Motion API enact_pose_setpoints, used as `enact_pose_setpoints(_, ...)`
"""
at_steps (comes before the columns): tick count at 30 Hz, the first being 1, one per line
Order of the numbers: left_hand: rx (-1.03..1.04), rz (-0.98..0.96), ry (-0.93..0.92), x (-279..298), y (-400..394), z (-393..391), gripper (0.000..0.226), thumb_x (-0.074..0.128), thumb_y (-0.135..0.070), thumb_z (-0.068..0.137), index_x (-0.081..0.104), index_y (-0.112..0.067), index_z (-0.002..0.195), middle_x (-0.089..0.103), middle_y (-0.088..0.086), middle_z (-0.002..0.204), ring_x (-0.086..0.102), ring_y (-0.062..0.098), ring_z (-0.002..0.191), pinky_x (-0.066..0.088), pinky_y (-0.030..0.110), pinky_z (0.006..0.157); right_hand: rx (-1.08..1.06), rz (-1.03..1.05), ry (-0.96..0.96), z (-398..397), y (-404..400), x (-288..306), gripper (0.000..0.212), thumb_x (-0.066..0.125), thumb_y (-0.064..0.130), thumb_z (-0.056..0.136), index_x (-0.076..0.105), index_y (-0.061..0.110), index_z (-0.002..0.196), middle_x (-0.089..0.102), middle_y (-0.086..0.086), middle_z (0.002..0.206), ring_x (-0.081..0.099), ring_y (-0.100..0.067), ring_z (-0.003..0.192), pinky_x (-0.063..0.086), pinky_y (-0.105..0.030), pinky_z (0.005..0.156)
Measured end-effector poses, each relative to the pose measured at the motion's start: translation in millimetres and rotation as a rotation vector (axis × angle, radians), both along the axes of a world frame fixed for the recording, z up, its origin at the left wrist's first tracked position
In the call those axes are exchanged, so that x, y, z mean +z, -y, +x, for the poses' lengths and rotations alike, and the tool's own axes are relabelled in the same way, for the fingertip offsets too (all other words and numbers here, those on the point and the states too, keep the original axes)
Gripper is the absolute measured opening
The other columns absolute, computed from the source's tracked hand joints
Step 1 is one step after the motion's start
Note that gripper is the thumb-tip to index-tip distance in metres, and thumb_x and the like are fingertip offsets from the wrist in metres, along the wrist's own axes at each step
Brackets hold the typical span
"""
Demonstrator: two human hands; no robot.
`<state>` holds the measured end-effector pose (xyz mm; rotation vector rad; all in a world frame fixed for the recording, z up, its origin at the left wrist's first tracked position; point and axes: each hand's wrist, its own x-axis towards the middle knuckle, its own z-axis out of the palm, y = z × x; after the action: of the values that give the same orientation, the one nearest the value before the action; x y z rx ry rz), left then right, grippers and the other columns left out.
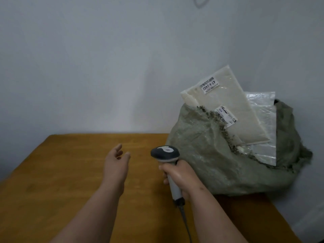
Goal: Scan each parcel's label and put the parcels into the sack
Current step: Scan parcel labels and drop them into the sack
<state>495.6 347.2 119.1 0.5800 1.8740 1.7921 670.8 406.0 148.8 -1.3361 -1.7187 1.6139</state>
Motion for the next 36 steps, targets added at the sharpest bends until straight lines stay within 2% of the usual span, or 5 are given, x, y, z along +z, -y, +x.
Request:
enact_pose_setpoints(8,-0.040,-0.154,0.000,-46,14,-109,0.046,0.057,-0.022,0.101,0.047,-0.026,0.145,0.051,0.004,0.141,0.048,0.016,0.109,0.043,0.033,0.082,-0.095,-0.185,0.043,-112,8,-47,0.021,0.068,0.026,0.091,0.063,0.017,0.109,0.068,-0.004,0.095,0.067,-0.021,0.088,0.053,-0.045,0.096)
enact_pose_setpoints(19,-0.114,-0.344,0.103,-111,21,-189,0.045,0.057,-0.020,0.101,0.049,-0.021,0.145,0.052,0.007,0.141,0.052,0.025,0.122,0.041,0.034,0.088,-0.181,-0.413,0.120,-192,21,-121,0.019,0.065,0.028,0.098,0.062,0.013,0.109,0.063,-0.009,0.096,0.063,-0.021,0.083,0.049,-0.040,0.082)
enact_pose_setpoints(25,-0.131,-0.438,0.113,-138,11,-204,0.042,0.057,-0.022,0.101,0.051,-0.023,0.142,0.055,0.002,0.133,0.052,0.016,0.101,0.040,0.034,0.082,-0.178,-0.458,0.226,-214,7,-153,0.017,0.062,0.030,0.100,0.061,0.015,0.105,0.062,-0.009,0.099,0.062,-0.026,0.095,0.048,-0.046,0.099)
enact_pose_setpoints(31,-0.144,-0.540,0.139,-171,2,-203,0.042,0.057,-0.023,0.101,0.051,-0.022,0.142,0.054,-0.001,0.126,0.051,0.017,0.101,0.040,0.033,0.082,-0.201,-0.512,0.282,-229,-5,-186,0.044,0.058,0.035,0.101,0.050,0.013,0.139,0.059,-0.013,0.133,0.057,-0.032,0.121,0.045,-0.042,0.095)
enact_pose_setpoints(36,-0.133,-0.588,0.154,-188,-3,-200,0.039,0.058,-0.021,0.100,0.054,-0.020,0.139,0.056,0.000,0.119,0.052,0.008,0.080,0.039,0.030,0.079,-0.202,-0.528,0.296,-228,-10,-203,0.049,0.053,0.036,0.104,0.042,0.018,0.148,0.054,-0.010,0.139,0.053,-0.032,0.127,0.045,-0.047,0.106)
